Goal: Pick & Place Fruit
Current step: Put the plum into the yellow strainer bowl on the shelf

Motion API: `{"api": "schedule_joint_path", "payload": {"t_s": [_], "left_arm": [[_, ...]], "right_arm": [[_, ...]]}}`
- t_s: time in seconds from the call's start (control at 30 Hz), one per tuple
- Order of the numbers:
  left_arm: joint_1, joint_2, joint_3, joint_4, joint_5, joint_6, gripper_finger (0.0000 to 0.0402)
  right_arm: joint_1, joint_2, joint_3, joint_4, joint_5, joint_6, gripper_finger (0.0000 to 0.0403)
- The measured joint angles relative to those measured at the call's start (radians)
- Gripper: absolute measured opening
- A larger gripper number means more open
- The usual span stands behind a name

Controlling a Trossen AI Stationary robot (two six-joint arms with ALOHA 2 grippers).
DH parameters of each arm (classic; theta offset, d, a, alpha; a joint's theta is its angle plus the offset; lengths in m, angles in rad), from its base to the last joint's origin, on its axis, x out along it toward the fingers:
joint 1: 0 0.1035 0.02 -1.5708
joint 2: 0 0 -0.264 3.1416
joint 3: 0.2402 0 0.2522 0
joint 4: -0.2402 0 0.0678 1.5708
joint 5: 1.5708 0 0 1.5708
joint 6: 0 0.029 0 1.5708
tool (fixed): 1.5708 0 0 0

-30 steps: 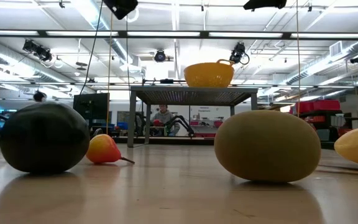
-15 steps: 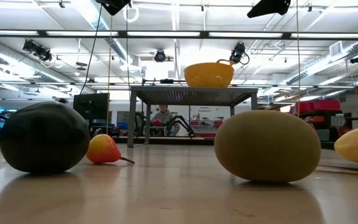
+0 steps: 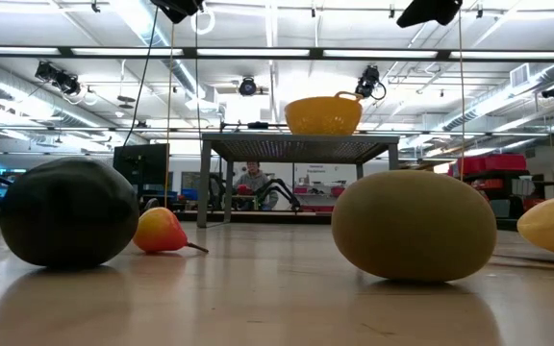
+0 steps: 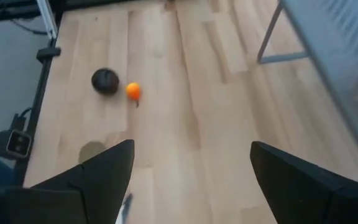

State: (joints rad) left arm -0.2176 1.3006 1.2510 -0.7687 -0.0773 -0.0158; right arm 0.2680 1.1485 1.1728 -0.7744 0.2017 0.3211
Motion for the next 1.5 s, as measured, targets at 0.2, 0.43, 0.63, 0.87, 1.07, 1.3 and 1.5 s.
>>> {"api": "schedule_joint_path", "payload": {"t_s": [0.2,0.43,0.63,0.87,1.07,1.3,1.5], "left_arm": [[0.0,0.0,0.0,0.001,-0.001,0.0,0.0018],[0.0,0.007,0.0,0.001,0.039,-0.003,0.0023],[-0.007,0.011,0.0,0.003,0.068,-0.007,0.0048],[-0.056,0.011,0.0,0.005,0.039,-0.007,0.0126],[-0.075,0.011,0.0,0.013,0.01,-0.055,0.0198],[-0.081,0.073,0.0,0.025,0.021,-0.109,0.025],[-0.099,0.188,0.0,0.027,0.1,-0.146,0.0272]], "right_arm": [[0.038,0.035,0.0,-0.002,-0.001,0.071,0.0332],[0.053,0.076,0.0,-0.002,0.004,0.12,0.0332],[0.053,0.097,0.0,-0.003,0.004,0.164,0.0332],[0.053,0.097,0.0,-0.004,0.005,0.167,0.0332],[0.053,0.097,0.0,-0.004,0.064,0.175,0.0332],[0.053,0.097,0.0,-0.004,0.078,0.184,0.0332],[0.053,0.097,0.0,-0.008,0.078,0.158,0.0332]]}}
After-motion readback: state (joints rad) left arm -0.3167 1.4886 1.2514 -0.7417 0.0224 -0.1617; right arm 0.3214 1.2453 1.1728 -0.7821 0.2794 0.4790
